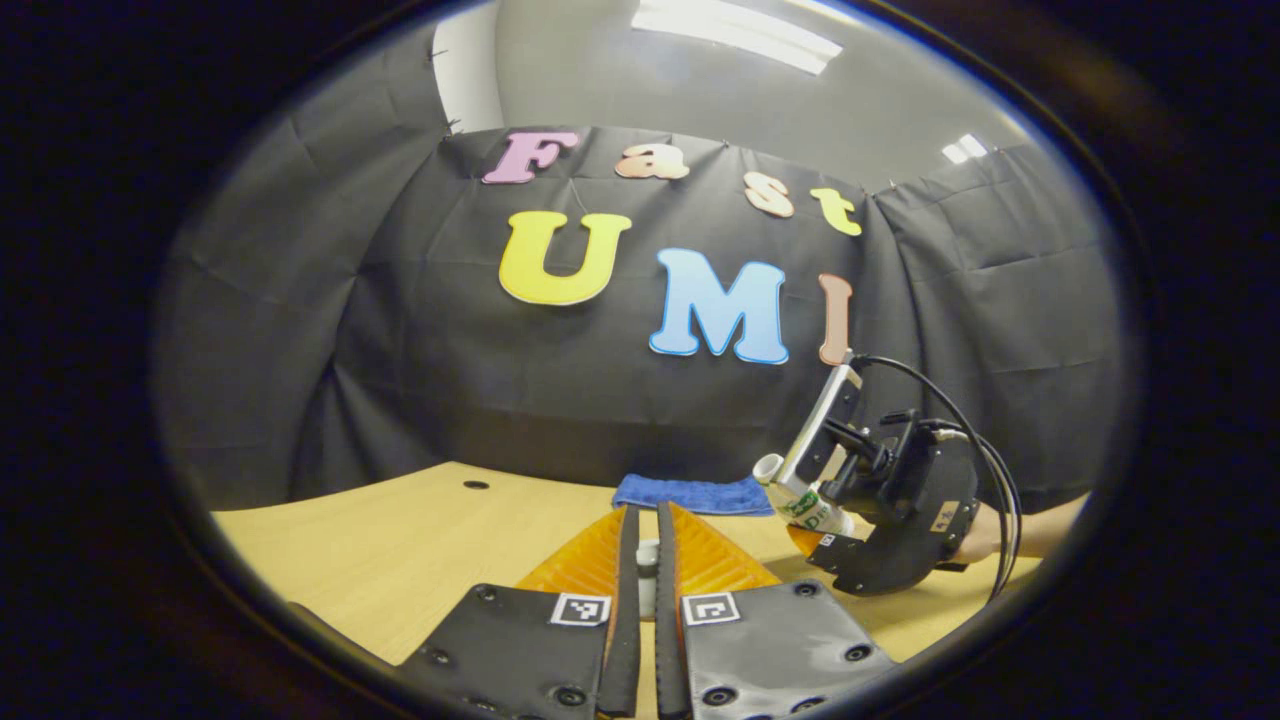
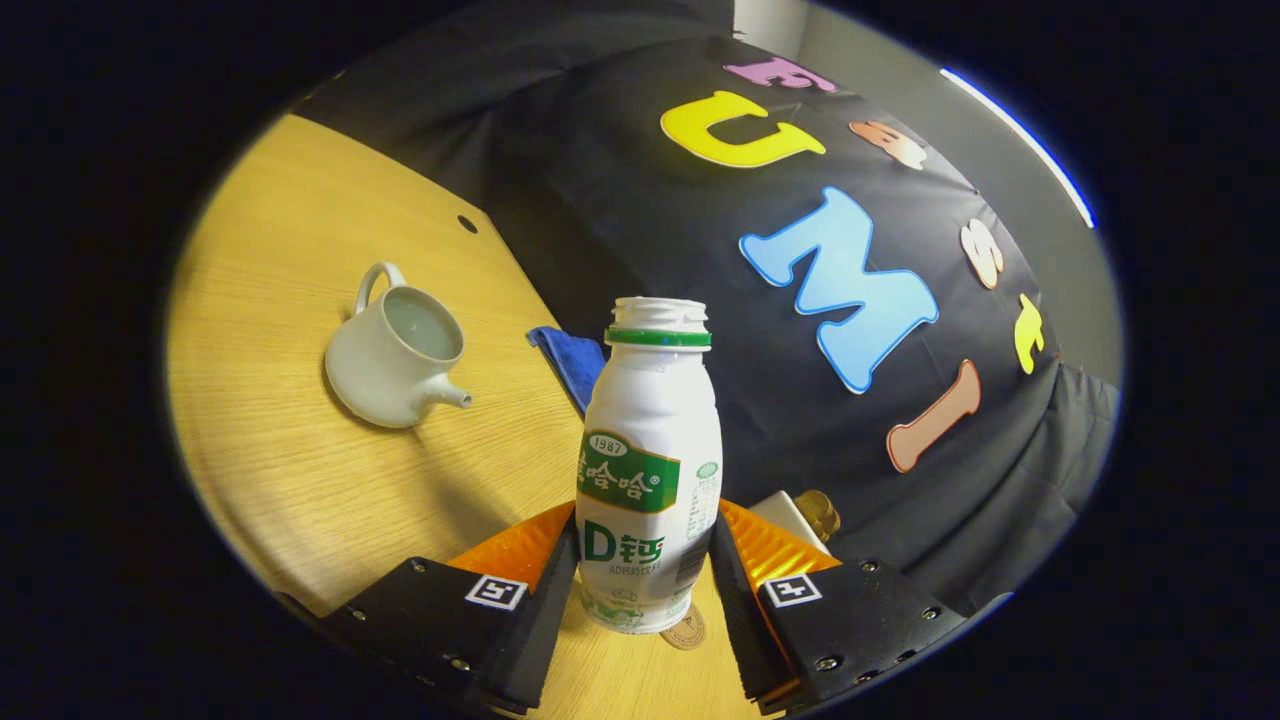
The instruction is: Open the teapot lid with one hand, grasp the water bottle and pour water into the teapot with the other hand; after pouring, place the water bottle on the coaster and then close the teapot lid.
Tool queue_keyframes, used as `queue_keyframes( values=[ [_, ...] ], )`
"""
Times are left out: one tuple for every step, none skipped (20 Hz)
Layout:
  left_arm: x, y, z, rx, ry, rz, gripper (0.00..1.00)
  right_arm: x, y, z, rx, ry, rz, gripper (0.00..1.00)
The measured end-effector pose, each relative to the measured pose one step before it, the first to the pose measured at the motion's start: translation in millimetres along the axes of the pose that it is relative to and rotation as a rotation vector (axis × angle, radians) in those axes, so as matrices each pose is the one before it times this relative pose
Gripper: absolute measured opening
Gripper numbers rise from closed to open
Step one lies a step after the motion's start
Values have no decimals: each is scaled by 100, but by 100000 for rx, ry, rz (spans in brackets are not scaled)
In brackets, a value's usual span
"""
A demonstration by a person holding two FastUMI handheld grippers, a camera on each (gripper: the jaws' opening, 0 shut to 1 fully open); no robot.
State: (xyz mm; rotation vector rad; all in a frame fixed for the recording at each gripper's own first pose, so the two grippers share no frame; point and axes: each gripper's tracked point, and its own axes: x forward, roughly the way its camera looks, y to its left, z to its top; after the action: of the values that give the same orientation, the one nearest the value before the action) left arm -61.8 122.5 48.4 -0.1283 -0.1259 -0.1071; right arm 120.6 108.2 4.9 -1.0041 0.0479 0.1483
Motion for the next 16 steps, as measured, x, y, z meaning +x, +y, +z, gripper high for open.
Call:
queue_keyframes(
  values=[
    [-79, 295, -288, 896, 709, 604, 17, 77, 189, 51, -3412, 505, 28, 71],
    [-61, 206, -171, 507, 530, 479, 17, 239, 190, 142, -3291, 98, 46, 71],
    [-192, 167, -108, 5, 95, 575, 17, 82, 35, 103, -2983, -139, -224, 71],
    [-79, 340, -52, -262, 183, 960, 12, 30, 68, 102, -3306, 22, -228, 71],
    [-63, 266, -73, -248, 152, 726, 17, 138, 172, 340, -3201, -332, -451, 71],
    [-29, 146, 89, -96, -31, 457, 17, 258, 259, 359, -3490, -575, -626, 71],
    [-56, 106, -39, -72, -74, 407, 17, 110, -148, 323, -3537, -376, -1341, 71],
    [-49, 33, 156, 44, -118, 164, 12, 156, -171, 269, -3422, -485, -1233, 71],
    [48, -18, -56, 263, 52, 193, 17, 265, -19, 243, -3363, -30, -602, 71],
    [-6, 65, 100, 436, -78, 205, 17, 235, 186, 30, -2705, -516, -203, 71],
    [-41, 24, 19, 564, -125, 325, 17, 257, 80, 243, -2513, -1155, -614, 71],
    [-38, -4, 148, 434, -408, 31, 17, 307, 77, -108, -3110, 684, -513, 71],
    [-134, -118, 3, 346, -442, -70, 17, 96, 57, 99, -2167, -420, -266, 68],
    [46, 39, 237, 327, -400, 12, 12, 165, 27, 23, -1526, -393, -288, 71],
    [-127, -89, 23, 379, -141, 2, 12, -204, -110, 50, -1405, -212, -336, 71],
    [-112, 4, 181, 281, -287, 69, 17, 86, 50, 139, -1694, -443, -313, 71]
  ],
)
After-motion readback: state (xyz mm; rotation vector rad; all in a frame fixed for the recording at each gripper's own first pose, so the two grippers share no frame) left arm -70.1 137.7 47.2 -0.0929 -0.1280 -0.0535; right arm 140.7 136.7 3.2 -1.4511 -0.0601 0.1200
